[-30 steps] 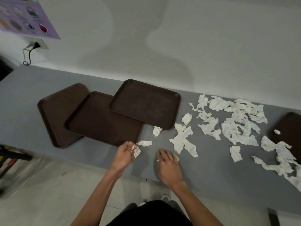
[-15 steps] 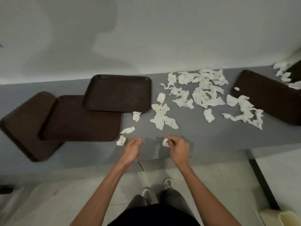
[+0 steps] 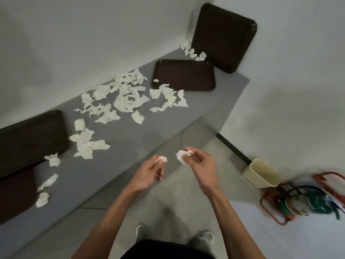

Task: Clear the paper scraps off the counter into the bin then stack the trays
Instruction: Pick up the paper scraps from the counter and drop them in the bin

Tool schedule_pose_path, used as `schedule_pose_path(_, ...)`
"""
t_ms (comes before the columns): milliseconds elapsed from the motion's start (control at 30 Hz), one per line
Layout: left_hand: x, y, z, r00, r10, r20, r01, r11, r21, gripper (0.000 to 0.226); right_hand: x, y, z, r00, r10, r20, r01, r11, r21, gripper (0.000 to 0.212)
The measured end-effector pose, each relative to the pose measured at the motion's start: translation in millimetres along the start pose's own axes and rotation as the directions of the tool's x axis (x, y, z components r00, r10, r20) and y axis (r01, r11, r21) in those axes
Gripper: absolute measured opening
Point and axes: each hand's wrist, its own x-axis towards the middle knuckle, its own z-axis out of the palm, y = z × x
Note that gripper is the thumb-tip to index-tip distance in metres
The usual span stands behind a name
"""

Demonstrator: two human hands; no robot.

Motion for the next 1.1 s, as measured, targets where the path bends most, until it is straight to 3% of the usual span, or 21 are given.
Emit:
schedule_pose_path(67,14,17,59,0.998,-0.011,0.054,0.009,0.999,0.04,0.031,0,-1,-61,0.999,-0.004,-0.044,0.003,1.0,-0.02,0.032)
schedule_pose_path(200,49,35,176,0.988,-0.007,0.154,-0.005,0.997,0.083,0.033,7,12,-182,0.986,-0.055,-0.158,0.021,0.978,-0.207,0.022)
schedule_pose_path(300,74,40,251,0.98,0.033,0.196,-0.063,0.987,0.147,0.038,8,25,-261,0.962,-0.045,-0.269,-0.029,0.964,-0.265,0.031)
schedule_pose_path(567,172,54,412,0.94,0.103,0.325,-0.219,0.914,0.342,0.028,42,62,-424,0.84,0.091,-0.534,-0.201,0.968,-0.151,0.041)
schedule_pose_path(733,255,38,500,0.953,0.051,0.298,-0.153,0.932,0.329,0.014,97,109,-506,0.774,0.177,-0.609,-0.268,0.961,-0.061,0.035)
schedule_pose_path(867,325,7,564,0.973,-0.034,0.227,-0.049,0.935,0.351,0.029,148,155,-564,0.709,0.237,-0.665,-0.336,0.942,-0.022,0.022)
schedule_pose_path(1100,435,-79,649,0.976,-0.099,0.195,0.005,0.9,0.436,0.02,245,261,-651,0.651,0.318,-0.689,-0.564,0.81,-0.159,0.016)
